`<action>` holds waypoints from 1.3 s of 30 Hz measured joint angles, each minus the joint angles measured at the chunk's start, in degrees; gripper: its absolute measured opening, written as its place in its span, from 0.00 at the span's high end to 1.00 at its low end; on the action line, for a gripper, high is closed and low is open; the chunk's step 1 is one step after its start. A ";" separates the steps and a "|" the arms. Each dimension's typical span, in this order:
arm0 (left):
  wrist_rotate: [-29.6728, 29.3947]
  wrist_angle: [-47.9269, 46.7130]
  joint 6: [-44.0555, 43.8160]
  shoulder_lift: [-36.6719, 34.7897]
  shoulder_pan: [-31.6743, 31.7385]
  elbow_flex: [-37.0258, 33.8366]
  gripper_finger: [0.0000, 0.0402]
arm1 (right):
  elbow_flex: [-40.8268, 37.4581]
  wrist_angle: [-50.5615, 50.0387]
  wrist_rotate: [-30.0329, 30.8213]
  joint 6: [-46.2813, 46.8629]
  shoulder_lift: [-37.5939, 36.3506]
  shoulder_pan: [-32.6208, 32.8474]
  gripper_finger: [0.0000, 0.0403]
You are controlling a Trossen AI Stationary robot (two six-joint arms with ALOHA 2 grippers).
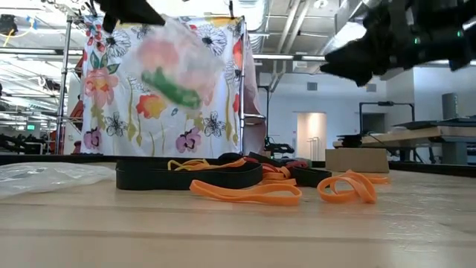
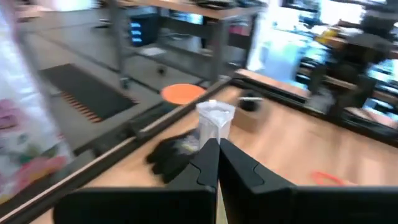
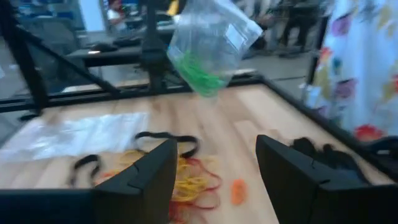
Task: Sort rubber bands
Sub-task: Close the transparent zip bag containing the green rubber bands
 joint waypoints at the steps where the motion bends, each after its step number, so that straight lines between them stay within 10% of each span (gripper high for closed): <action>1: -0.96 1.42 -0.23 0.05 0.69 -0.66 1.00 | -0.96 1.18 0.01 -1.16 0.26 -1.10 0.46; 7: 1.06 7.41 -0.15 1.44 8.62 -2.64 1.00 | -2.58 3.32 -3.38 -7.81 3.65 -11.30 0.46; 12: 14.70 13.27 -0.73 6.43 17.58 -2.64 1.00 | -2.51 11.74 -20.63 -7.07 11.13 -21.64 0.46; 19: 27.71 17.34 -3.09 13.76 25.21 -2.67 1.00 | -1.10 23.27 -26.31 -4.36 23.40 -29.16 0.46; 31: 54.53 34.87 -0.53 25.20 26.30 -2.69 1.00 | 7.47 33.62 -28.64 -0.98 40.78 -24.11 0.46; 39: 55.79 35.76 0.62 24.62 22.95 -2.69 1.00 | 8.79 37.14 -28.71 1.88 42.11 -15.71 0.46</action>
